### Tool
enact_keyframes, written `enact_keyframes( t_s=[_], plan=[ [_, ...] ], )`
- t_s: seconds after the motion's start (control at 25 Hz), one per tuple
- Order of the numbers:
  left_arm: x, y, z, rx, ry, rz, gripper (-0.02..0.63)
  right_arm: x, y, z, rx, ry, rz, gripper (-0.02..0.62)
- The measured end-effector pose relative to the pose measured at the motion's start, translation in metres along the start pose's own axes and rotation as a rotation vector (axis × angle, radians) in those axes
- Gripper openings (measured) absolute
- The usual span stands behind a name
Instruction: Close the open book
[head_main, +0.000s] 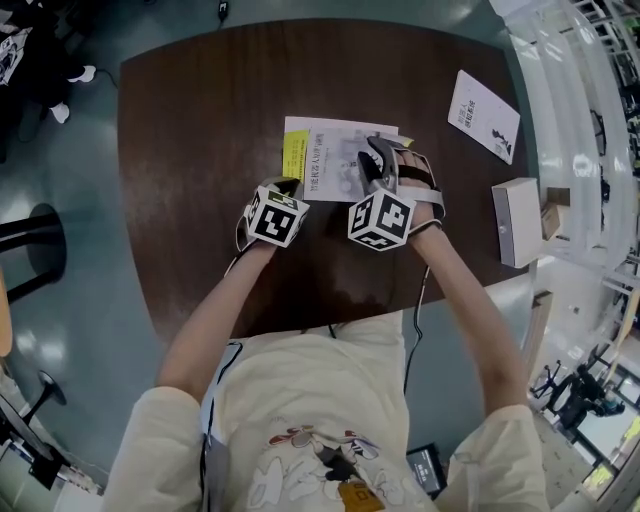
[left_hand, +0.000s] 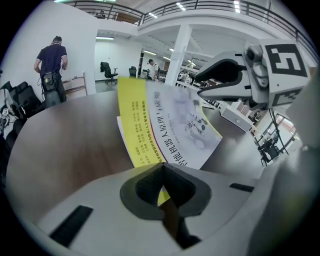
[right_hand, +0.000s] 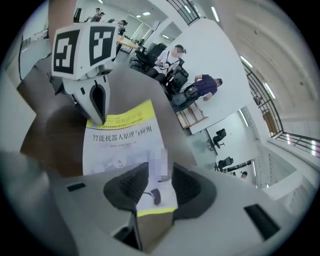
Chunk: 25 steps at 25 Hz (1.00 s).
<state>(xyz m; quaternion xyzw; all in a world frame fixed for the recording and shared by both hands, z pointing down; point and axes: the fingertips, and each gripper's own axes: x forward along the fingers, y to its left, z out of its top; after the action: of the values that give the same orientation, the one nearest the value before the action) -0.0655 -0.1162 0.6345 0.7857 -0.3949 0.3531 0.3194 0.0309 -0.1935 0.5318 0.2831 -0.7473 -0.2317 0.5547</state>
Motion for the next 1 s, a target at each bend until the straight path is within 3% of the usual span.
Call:
enact_keyframes(
  t_s=[0.24,0.48,0.72,1.0],
  plan=[
    [-0.003,0.002,0.000,0.022,0.007,0.007,0.006,-0.036,-0.023,0.007,0.185,-0.052,-0.062,0.140],
    [-0.003,0.002,0.001,0.001,0.008,-0.013,0.006,-0.082,-0.023,-0.020,0.554,-0.083,-0.087,0.053],
    [-0.015,0.001,0.002,0.102,0.001,-0.030,0.006,-0.122,0.006,-0.054,0.813,-0.049,-0.081,0.026],
    [-0.080,-0.039,0.011,0.133,-0.109,-0.055,0.005,-0.180,0.023,-0.066,1.062,-0.090,-0.109,0.006]
  ],
)
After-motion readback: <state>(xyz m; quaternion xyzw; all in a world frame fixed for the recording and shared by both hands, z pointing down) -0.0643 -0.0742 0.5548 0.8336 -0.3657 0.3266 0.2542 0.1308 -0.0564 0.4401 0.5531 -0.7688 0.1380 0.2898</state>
